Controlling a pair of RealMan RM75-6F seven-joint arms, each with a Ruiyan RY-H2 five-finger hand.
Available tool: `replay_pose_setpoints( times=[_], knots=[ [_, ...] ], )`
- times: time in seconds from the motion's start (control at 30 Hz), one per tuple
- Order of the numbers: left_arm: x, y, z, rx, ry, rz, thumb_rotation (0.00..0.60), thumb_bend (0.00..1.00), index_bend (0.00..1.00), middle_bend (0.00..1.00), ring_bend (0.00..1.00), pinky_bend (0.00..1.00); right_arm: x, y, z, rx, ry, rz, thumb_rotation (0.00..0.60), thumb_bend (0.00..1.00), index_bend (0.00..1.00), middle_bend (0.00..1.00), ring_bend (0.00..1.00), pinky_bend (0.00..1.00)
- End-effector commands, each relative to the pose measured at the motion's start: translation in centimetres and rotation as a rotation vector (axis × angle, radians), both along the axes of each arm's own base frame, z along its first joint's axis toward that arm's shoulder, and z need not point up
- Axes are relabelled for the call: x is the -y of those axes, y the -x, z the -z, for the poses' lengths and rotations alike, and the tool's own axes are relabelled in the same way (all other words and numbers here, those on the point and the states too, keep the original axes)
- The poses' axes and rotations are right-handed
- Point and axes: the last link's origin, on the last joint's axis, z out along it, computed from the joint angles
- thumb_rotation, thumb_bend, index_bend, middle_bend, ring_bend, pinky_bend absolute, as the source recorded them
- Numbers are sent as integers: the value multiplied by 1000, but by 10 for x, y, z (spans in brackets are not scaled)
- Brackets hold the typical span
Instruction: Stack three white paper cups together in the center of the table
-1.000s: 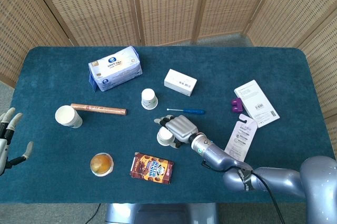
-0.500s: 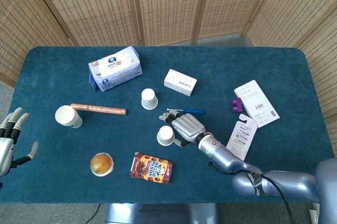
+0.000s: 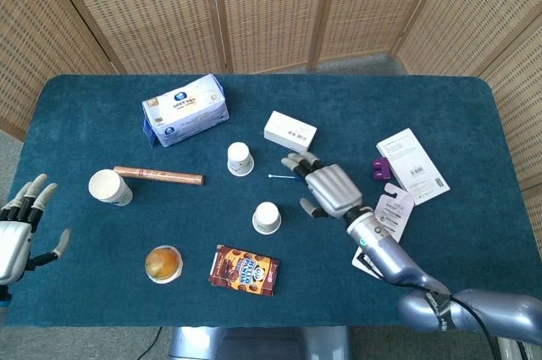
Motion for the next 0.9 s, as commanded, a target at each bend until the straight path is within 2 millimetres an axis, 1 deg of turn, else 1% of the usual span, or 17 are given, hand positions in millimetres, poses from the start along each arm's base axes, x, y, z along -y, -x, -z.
replay_pose_setpoints(
  times=[0.03,0.2,0.37,0.53,0.67,0.77,0.9],
  knots=[
    [-1,-3,3,-3,14,10,288,467,0,0,0,203,-6,18,-16,-10,115,-3,600,474,0,92,68,549],
    [-4,-9,8,-12,46,28,287,467,0,0,0,203,-13,39,-28,-22,202,20,600,475,0,92,59,537],
    [-4,-12,11,-39,83,23,291,467,0,0,0,200,-16,59,-38,-15,243,66,600,468,0,92,59,535],
    [-4,-12,7,-106,117,-23,277,468,0,0,0,151,-15,78,-46,-23,274,104,600,468,0,91,58,531],
    [-14,-15,8,-120,136,-24,279,469,0,0,0,134,-14,89,-51,-22,283,132,600,470,0,91,55,531],
    [-23,-22,11,-110,160,-4,281,468,0,0,0,134,-14,97,-53,-20,284,149,600,469,0,91,55,531],
    [-39,-34,19,-129,194,34,315,468,0,0,0,134,-13,106,-55,-19,286,168,600,469,0,92,53,531]
  ],
)
